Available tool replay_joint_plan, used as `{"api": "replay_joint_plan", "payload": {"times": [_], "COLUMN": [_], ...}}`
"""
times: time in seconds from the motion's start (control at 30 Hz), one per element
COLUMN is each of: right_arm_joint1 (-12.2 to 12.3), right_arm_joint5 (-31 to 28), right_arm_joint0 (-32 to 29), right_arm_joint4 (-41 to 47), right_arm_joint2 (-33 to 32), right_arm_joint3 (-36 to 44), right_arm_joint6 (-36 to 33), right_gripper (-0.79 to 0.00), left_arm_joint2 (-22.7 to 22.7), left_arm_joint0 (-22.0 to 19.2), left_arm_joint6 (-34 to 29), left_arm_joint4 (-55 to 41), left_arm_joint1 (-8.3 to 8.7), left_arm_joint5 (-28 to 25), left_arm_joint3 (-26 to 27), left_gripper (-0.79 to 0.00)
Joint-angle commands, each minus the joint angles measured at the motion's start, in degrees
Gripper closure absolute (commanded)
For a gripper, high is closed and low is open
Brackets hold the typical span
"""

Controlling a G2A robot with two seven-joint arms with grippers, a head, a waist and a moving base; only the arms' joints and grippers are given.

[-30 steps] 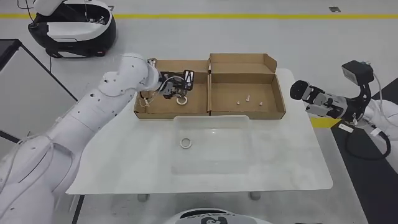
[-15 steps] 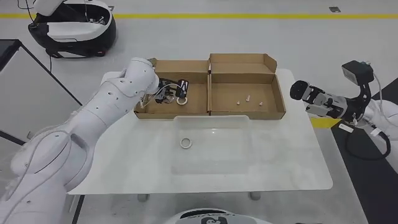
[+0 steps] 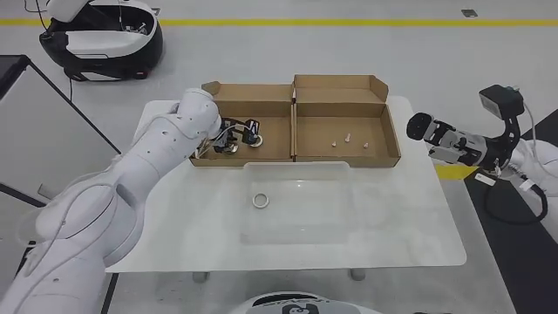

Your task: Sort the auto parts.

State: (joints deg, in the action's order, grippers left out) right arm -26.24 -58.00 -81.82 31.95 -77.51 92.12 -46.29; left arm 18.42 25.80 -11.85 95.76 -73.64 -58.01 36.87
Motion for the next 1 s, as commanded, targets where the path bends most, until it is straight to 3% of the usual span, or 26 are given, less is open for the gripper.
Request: {"api": "replay_joint_plan", "payload": {"times": [0.0,0.33,0.53,0.77,0.97], "right_arm_joint1": [0.0,0.0,0.0,0.0,0.0], "right_arm_joint5": [0.0,0.0,0.0,0.0,0.0], "right_arm_joint0": [0.0,0.0,0.0,0.0,0.0], "right_arm_joint4": [0.0,0.0,0.0,0.0,0.0], "right_arm_joint2": [0.0,0.0,0.0,0.0,0.0], "right_arm_joint3": [0.0,0.0,0.0,0.0,0.0], "right_arm_joint6": [0.0,0.0,0.0,0.0,0.0], "right_gripper": [-0.785,-0.785,-0.785,-0.785,-0.785], "left_arm_joint2": [-0.1,1.6,3.5,1.7,-0.7], "left_arm_joint0": [-0.2,-2.8,-4.7,-4.6,-6.0], "left_arm_joint6": [0.3,1.8,1.0,-5.0,-19.4], "left_arm_joint4": [0.1,-0.6,-2.1,-12.1,-29.5], "left_arm_joint1": [-0.42,-1.59,-0.87,1.93,6.61], "left_arm_joint5": [0.0,2.0,0.0,0.0,0.0], "left_arm_joint3": [-0.8,-2.1,2.7,14.1,28.3], "left_gripper": [-0.776,-0.785,-0.785,-0.785,-0.785]}}
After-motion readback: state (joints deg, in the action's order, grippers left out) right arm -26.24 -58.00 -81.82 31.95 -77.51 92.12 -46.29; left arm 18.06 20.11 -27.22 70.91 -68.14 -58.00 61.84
